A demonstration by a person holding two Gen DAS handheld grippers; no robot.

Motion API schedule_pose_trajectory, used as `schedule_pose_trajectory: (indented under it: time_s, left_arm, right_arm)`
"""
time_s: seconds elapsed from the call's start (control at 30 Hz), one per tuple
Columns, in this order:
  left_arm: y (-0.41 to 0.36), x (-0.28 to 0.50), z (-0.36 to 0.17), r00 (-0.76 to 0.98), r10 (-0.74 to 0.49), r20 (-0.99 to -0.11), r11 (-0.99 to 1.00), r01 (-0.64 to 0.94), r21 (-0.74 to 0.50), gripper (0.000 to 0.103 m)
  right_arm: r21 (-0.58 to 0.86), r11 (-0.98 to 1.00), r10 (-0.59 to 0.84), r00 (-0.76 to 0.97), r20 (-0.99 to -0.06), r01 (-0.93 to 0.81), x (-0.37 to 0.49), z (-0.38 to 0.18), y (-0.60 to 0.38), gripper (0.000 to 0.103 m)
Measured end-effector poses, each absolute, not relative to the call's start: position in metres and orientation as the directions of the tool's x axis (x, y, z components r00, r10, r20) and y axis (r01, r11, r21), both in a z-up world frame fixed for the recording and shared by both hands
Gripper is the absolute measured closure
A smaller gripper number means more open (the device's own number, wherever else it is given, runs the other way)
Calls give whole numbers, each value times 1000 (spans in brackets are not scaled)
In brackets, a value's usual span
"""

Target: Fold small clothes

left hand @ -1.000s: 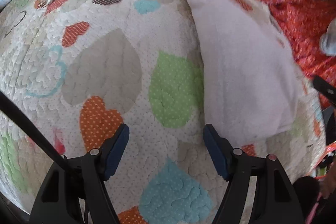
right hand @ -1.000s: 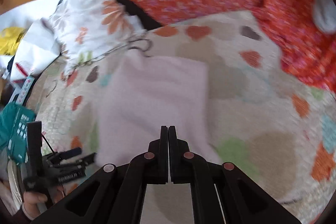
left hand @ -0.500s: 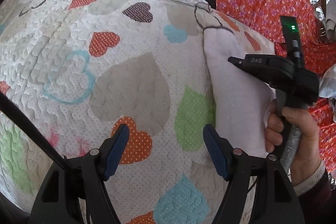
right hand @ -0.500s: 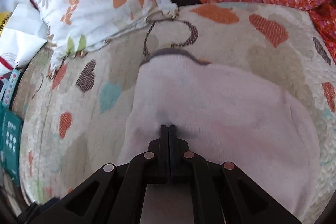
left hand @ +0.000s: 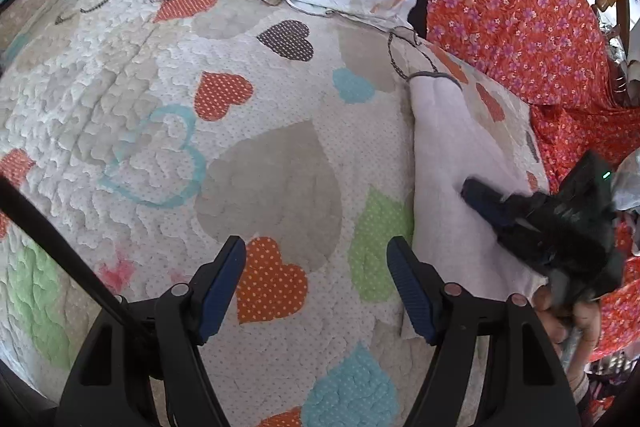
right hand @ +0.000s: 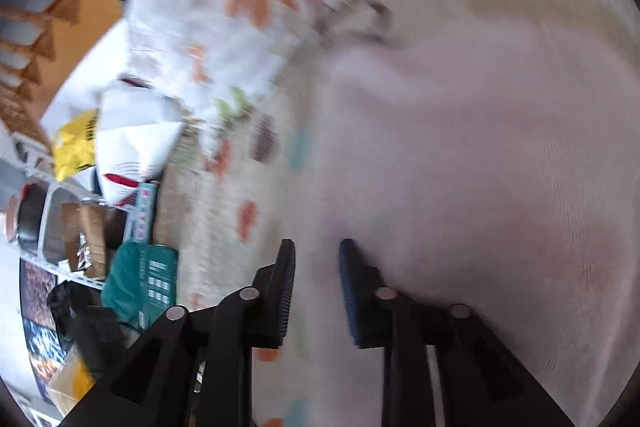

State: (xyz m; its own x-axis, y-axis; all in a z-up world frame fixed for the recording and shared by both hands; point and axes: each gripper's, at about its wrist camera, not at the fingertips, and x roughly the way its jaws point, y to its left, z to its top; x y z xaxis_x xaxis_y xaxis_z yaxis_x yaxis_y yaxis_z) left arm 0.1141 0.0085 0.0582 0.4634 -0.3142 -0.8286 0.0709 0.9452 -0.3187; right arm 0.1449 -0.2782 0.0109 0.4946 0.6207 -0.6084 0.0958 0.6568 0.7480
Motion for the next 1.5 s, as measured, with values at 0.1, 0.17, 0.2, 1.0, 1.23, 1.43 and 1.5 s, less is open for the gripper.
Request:
schedule_pose_trajectory:
  time_s: [0.1,0.17,0.2,1.0,1.23,1.43,1.5]
  left_arm:
    - [9,113,58,477,-285,-831,955,70,-287,31]
    - [10,113,59,477,-288,-830,954,69,-291,31]
    - [10,113,58,477,-291,-830,953,69,-295,31]
    - [0,105,54,491,-244,-836,970,104,-222,31]
    - [-9,105,45,479,-222,-849,975,114,-190,31]
    - [-9,107,46,453,-261,-852,965,117,-234,31]
    - [-11,105,48,451,-283,-847,959,137,-247,31]
  right_arm:
    - [805,571,663,490,-566,158,145,0,-292,103]
    - [805,583,663,509,-548,108,141,19,-291,103]
    - [804,590,670,512,-538,72,137,27,-290,103]
    - [732,681,655,433,-619,16,38,25,-295,95]
    - [679,734,569,531,-628,17,80,56,-298,93]
    - [773,633,637,543,-547,36,134,53,-281,91]
    - [738,668,589,538,-603,95,159,38,-275,88]
